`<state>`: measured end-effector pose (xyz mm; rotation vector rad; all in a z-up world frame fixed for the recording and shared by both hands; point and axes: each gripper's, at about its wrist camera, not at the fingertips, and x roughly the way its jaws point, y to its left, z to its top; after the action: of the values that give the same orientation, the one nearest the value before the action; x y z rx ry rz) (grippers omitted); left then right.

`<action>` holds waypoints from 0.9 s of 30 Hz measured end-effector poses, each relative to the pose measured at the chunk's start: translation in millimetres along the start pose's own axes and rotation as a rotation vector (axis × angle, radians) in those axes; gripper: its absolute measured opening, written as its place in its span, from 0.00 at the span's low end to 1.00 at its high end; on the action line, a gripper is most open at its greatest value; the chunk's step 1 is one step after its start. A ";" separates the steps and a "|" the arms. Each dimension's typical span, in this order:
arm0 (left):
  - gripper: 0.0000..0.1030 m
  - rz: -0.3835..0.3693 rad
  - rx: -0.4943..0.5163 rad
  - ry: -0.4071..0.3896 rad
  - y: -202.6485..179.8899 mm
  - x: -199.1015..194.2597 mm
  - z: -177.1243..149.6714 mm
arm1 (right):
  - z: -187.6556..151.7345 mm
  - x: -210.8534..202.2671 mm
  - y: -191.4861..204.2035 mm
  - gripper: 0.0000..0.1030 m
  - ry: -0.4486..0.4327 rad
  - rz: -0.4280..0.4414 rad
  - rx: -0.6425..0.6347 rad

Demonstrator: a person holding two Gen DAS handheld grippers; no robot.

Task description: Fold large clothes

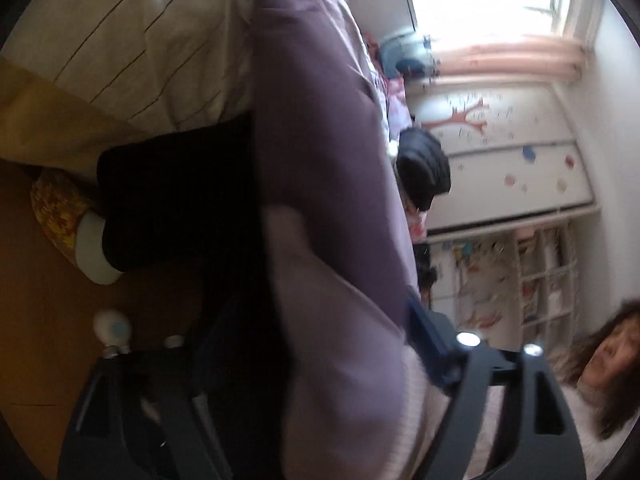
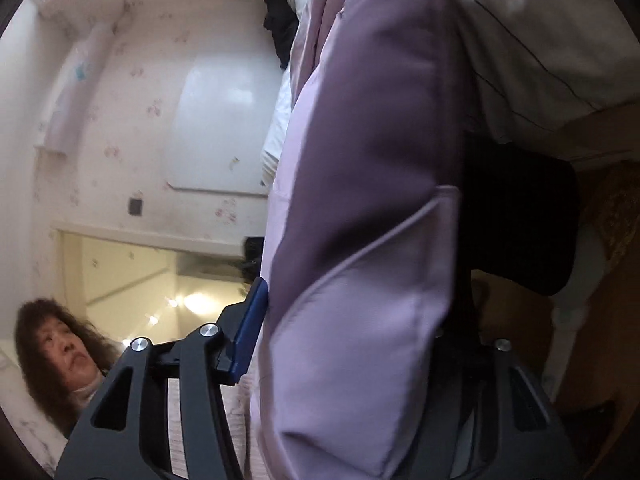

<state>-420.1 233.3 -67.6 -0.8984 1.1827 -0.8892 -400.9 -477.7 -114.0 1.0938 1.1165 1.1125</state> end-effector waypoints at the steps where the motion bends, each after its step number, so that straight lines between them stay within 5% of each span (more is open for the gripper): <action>1: 0.80 -0.019 0.001 -0.003 -1.6 4.7 3.9 | -0.6 0.8 1.8 0.52 -0.014 0.014 -0.013; 4: 0.76 -0.020 0.048 -0.004 -23.1 21.4 10.8 | -1.1 1.1 15.2 0.51 -0.065 0.051 -0.081; 5: 0.60 -0.024 0.058 -0.008 -30.7 24.6 10.9 | -1.9 0.5 21.3 0.48 -0.080 0.054 -0.106; 8: 0.30 0.015 0.123 -0.037 -63.4 19.6 9.3 | -2.9 -5.6 42.5 0.38 -0.134 0.104 -0.179; 10: 0.24 0.003 0.173 -0.087 -88.3 10.1 8.7 | -3.0 -11.1 54.4 0.38 -0.168 0.148 -0.218; 15: 0.21 -0.030 0.237 -0.183 -122.2 -10.3 14.7 | 4.5 -16.6 74.7 0.38 -0.240 0.283 -0.264; 22: 0.20 -0.094 0.106 -0.186 -67.9 -21.2 18.0 | 1.6 -20.5 54.4 0.37 -0.233 0.267 -0.210; 27: 0.20 -0.157 0.113 -0.283 -90.9 -28.7 33.4 | 18.6 -23.1 68.3 0.37 -0.287 0.347 -0.237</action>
<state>-400.4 228.5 31.3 -0.9984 0.8194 -0.9112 -391.4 -494.4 -42.0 1.2391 0.5657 1.2715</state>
